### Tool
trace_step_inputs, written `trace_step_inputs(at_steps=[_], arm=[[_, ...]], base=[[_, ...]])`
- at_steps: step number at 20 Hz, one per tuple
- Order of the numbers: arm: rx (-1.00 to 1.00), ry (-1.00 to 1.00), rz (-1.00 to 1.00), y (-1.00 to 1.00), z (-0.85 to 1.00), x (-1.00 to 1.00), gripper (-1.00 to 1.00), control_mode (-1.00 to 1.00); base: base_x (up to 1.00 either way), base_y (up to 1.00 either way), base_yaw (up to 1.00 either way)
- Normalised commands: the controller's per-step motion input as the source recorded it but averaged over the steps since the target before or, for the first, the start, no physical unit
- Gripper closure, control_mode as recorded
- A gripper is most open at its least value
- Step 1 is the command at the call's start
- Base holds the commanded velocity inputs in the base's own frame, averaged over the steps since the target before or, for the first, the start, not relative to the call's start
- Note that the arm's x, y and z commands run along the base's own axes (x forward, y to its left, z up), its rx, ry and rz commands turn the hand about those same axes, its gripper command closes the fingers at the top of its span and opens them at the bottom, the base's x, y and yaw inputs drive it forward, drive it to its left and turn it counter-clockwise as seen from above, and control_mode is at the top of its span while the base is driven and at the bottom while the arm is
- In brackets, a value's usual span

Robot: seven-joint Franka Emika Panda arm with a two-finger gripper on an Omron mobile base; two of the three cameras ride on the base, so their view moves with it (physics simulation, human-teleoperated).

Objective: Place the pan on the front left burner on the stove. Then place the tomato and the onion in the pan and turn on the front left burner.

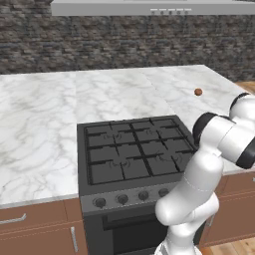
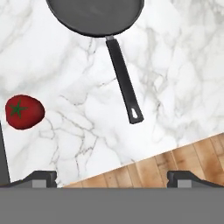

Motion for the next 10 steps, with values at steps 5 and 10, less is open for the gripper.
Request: trace_step_inputs(at_steps=[5, 10], arm=[[-0.01, 0.00, 0.00, -0.14, -0.13, 0.04, -1.00, -1.00], [0.00, 0.00, 0.01, -0.05, -0.10, 0.10, -1.00, -1.00]], base=[[0.00, 0.00, 0.00], [0.00, 0.00, 0.00]])
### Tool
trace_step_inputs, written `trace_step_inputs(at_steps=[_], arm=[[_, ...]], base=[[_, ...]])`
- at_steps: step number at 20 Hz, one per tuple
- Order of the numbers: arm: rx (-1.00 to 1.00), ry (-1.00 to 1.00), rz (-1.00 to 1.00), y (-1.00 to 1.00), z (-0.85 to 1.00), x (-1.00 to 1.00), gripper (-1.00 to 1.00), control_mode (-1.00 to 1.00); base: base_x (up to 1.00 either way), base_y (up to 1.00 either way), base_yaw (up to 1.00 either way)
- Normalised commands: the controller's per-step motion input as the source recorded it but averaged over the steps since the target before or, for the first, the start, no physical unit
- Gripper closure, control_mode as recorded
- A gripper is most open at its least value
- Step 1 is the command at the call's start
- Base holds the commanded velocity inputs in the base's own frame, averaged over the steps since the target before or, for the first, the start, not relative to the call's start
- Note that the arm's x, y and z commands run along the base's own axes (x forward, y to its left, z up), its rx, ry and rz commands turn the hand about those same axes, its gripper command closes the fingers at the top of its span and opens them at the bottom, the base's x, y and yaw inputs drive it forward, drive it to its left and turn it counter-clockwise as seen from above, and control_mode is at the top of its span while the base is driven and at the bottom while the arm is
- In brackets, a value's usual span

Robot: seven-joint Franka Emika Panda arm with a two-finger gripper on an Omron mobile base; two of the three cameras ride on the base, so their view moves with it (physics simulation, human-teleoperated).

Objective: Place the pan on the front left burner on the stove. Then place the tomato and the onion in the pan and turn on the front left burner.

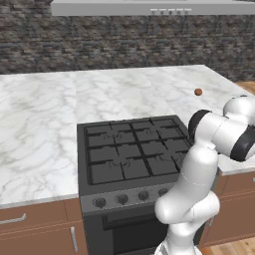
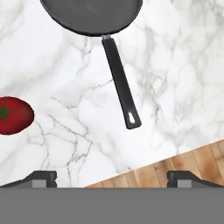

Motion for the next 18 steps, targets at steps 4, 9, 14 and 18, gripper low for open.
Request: trace_step_inputs(at_steps=[4, 9, 14, 18], arm=[[0.00, 0.00, 0.02, -0.03, -0.06, 0.13, -1.00, -1.00], [0.00, 0.00, 0.02, -0.05, -0.07, 0.16, -1.00, -1.00], [0.00, 0.00, 0.02, -0.07, -0.14, 0.18, -1.00, -1.00], [0.00, 0.00, 0.01, -0.08, -0.16, 0.17, -1.00, -1.00]], base=[[0.00, 0.00, 0.00], [0.00, 0.00, 0.00], [0.00, 0.00, 0.00], [0.00, 0.00, 0.00]])
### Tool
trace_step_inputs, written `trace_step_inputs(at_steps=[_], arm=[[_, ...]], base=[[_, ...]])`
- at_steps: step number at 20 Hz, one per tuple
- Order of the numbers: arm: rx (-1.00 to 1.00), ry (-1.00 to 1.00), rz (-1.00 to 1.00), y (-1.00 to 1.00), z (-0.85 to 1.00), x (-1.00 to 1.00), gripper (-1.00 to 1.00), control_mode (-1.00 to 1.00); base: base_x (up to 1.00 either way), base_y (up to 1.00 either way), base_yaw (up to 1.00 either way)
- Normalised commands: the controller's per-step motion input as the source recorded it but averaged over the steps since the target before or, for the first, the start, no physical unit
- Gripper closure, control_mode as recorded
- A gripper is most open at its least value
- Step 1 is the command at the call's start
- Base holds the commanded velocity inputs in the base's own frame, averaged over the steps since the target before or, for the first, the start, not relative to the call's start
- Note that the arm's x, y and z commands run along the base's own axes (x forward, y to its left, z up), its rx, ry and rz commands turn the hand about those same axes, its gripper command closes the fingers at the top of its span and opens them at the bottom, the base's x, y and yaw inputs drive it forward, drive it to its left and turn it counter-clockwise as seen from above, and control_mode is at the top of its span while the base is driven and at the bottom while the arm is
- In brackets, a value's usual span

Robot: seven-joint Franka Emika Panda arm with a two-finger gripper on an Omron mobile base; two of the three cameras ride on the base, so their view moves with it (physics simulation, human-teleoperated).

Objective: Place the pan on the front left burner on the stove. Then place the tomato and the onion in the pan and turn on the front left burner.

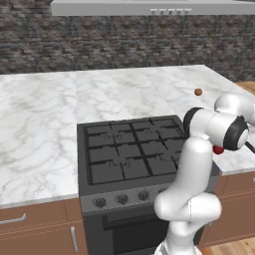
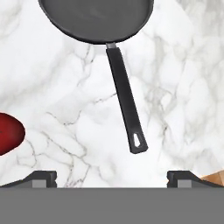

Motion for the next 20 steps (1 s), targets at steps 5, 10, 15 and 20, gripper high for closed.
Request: trace_step_inputs(at_steps=[5, 10, 15, 20], arm=[[0.00, 0.00, 0.01, -0.09, -0.15, 0.13, -1.00, -1.00], [0.00, 0.00, 0.00, -0.10, -0.17, 0.13, -1.00, -1.00], [0.00, 0.00, 0.00, -0.09, -0.18, 0.14, -1.00, -1.00], [0.00, 0.00, 0.00, -0.10, -0.19, 0.14, -1.00, -1.00]], base=[[0.00, 0.00, 0.00], [0.00, 0.00, 0.00], [0.00, 0.00, 0.00], [0.00, 0.00, 0.00]])
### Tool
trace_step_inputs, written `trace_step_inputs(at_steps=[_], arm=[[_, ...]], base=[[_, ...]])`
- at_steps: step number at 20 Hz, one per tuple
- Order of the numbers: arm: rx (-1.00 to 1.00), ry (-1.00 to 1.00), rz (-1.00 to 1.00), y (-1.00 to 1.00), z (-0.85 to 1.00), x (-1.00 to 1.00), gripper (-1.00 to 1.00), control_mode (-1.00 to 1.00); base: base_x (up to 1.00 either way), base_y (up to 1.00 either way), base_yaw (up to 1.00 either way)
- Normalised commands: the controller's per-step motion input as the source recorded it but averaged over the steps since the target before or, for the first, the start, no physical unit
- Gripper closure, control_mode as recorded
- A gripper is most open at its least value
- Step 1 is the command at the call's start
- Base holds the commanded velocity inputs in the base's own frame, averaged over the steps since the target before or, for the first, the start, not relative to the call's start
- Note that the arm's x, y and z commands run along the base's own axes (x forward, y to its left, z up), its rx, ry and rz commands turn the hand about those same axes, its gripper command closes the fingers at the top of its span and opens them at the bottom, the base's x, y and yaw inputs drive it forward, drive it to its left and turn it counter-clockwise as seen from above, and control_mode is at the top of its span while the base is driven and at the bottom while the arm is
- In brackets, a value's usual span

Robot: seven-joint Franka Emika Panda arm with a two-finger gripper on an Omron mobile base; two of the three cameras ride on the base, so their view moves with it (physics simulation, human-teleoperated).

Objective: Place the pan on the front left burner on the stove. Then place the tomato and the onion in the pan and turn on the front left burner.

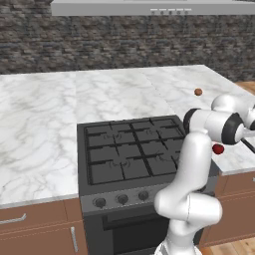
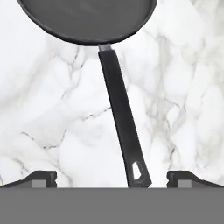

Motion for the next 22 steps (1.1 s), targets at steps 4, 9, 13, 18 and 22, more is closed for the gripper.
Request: trace_step_inputs(at_steps=[4, 9, 13, 18, 22], arm=[[0.00, 0.00, 0.00, -0.12, -0.21, 0.17, -1.00, -1.00], [0.00, 0.00, 0.00, -0.13, -0.19, 0.17, -1.00, -1.00], [0.00, 0.00, 0.00, -0.16, -0.17, 0.21, -1.00, -1.00], [0.00, 0.00, 0.00, -0.13, -0.17, 0.18, -1.00, -1.00], [0.00, 0.00, 0.00, -0.13, -0.17, 0.14, -1.00, -1.00]], base=[[0.00, 0.00, 0.00], [0.00, 0.00, 0.00], [0.00, 0.00, 0.00], [0.00, 0.00, 0.00], [0.00, 0.00, 0.00]])
